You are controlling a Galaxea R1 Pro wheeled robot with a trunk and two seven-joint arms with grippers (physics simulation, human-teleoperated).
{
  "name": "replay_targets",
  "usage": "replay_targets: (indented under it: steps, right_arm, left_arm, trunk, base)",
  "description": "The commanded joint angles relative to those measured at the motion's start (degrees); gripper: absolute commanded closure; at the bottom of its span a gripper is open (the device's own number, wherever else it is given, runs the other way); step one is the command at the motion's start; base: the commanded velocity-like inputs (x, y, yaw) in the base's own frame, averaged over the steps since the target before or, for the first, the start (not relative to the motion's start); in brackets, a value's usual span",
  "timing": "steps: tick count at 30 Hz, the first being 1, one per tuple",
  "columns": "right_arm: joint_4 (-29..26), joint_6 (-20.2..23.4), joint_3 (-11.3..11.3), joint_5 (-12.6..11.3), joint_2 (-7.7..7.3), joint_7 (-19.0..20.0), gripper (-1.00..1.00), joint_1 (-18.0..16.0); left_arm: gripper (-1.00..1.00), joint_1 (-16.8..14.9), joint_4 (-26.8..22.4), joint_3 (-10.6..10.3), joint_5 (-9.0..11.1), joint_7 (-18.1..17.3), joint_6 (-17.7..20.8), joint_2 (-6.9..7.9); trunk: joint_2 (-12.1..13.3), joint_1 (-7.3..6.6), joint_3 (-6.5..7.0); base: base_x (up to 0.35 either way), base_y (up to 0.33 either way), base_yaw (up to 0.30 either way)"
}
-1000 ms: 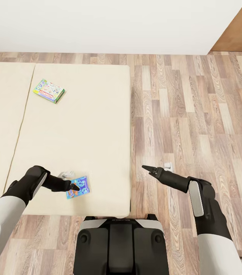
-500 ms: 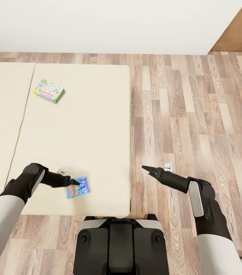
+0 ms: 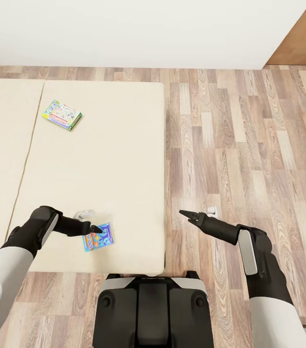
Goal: Put all the toys in the child's room - the three board games (two on the bed and one on the table), the two jigsaw puzzles on the table, and the tennis ball on the table - inside the toy box on the table in the child's room.
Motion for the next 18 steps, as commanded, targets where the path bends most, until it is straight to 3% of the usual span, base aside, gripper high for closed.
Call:
replay_targets:
  steps: [1, 11, 18]
  right_arm:
    - [-0.02, 0.26, -0.19, 0.37, 0.07, 0.46, -1.00, -0.01]
    - [-0.02, 0.16, -0.11, 0.37, 0.10, 0.39, -1.00, 0.10]
    - [-0.02, 0.10, -0.08, 0.37, 0.11, 0.30, -1.00, 0.11]
  left_arm:
    - [-1.00, -0.02, -0.06, -0.12, -0.56, -0.47, 0.09, 0.02]
    - [-1.00, -0.02, 0.10, -0.35, -0.68, -0.57, 0.53, -0.13]
    - [-1.00, -0.02, 0.17, -0.66, -0.72, -0.83, 1.04, -1.34]
  trunk:
    - [-0.09, 0.03, -0.06]
    - [-0.09, 0.03, -0.06]
    - [-0.09, 0.03, -0.06]
  base:
    - [0.000, 0.000, 0.000]
    - [0.000, 0.000, 0.000]
    - [0.000, 0.000, 0.000]
